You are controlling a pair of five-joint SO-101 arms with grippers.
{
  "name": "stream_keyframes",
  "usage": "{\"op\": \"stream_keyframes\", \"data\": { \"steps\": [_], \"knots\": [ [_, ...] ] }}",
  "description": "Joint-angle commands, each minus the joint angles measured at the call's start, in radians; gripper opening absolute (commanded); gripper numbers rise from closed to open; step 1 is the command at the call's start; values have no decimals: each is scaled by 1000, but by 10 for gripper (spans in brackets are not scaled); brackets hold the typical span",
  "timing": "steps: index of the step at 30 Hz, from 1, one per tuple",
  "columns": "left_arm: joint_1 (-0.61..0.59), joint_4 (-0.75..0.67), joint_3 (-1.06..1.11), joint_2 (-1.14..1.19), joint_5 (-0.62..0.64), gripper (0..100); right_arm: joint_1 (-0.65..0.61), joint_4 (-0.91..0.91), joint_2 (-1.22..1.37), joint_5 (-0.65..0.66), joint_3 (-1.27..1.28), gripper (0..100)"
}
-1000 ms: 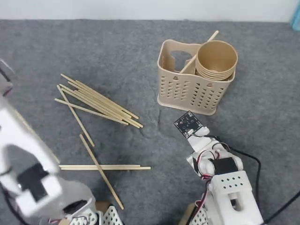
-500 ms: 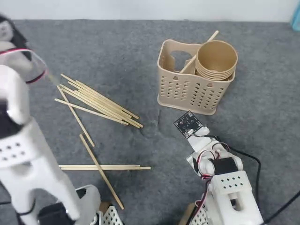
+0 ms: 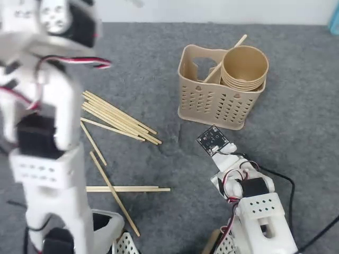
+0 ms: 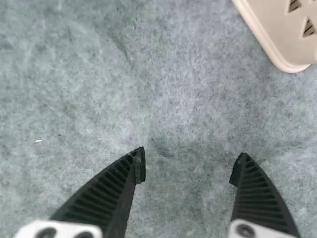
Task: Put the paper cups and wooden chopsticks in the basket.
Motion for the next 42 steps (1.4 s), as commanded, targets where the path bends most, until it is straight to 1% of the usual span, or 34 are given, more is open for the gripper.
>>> {"op": "stream_keyframes", "data": {
  "steps": [1,4,7,12,18,26,29,31,33,36,38,42],
  "knots": [
    [98,-75,1,41,8,12,16,-22,-21,-11,-3,284],
    [158,-41,2,77,11,12,18,-24,-21,-11,-3,284],
    [190,-2,2,114,12,12,18,-24,-21,-11,-3,284],
    [206,-15,42,187,8,12,18,-25,-21,-11,-3,284],
    [207,-20,170,193,8,12,18,-27,-21,-5,-3,284],
    [207,-281,538,141,6,12,18,-27,-21,-3,-3,284],
    [222,-333,627,101,6,13,18,-27,-21,-3,-3,284],
    [226,-331,651,81,6,39,18,-27,-21,-3,-3,284],
    [219,-328,661,66,8,99,18,-27,-21,-3,-3,284],
    [210,-245,654,40,11,182,18,-27,-21,-3,-3,284],
    [203,-198,654,8,9,194,18,-27,-21,-3,-3,284],
    [155,-120,654,-86,12,173,18,-27,-21,-3,-3,284]
  ]
}}
